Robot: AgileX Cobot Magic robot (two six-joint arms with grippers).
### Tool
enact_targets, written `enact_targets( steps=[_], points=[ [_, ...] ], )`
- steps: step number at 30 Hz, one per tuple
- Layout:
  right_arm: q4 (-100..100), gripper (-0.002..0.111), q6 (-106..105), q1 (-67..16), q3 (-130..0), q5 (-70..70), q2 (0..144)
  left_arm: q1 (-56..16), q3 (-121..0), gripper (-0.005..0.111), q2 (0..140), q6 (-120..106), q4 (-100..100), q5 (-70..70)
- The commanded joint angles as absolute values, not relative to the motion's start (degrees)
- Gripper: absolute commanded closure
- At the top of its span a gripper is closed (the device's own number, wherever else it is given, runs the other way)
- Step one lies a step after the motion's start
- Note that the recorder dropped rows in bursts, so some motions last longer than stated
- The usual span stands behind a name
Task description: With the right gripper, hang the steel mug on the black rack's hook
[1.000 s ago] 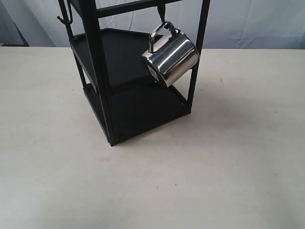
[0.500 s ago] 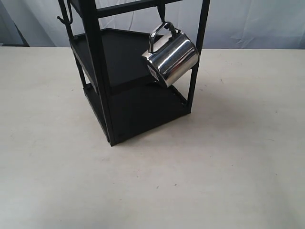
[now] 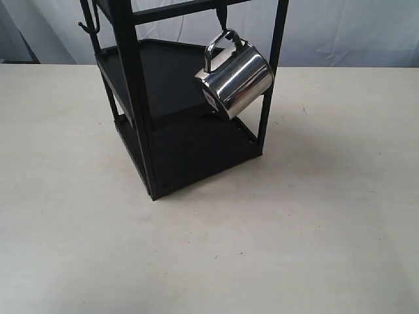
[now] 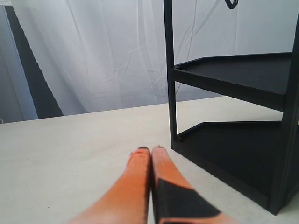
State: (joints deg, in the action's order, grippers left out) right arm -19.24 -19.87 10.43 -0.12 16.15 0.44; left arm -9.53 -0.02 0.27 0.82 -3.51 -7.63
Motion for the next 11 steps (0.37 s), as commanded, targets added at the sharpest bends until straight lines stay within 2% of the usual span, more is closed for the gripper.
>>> enact_targets(
  steps=[1,11],
  points=[
    [-11.4,0.105,-9.9,10.7,0.0,16.2,0.0,-9.8,0.0,0.105,0.0,1.0,-3.9,-7.3],
    [-4.0,0.105,-6.9,10.7,0.0,16.6,0.0,-9.8,0.0,0.105,0.0,1.0,-3.9,-7.3]
  ],
)
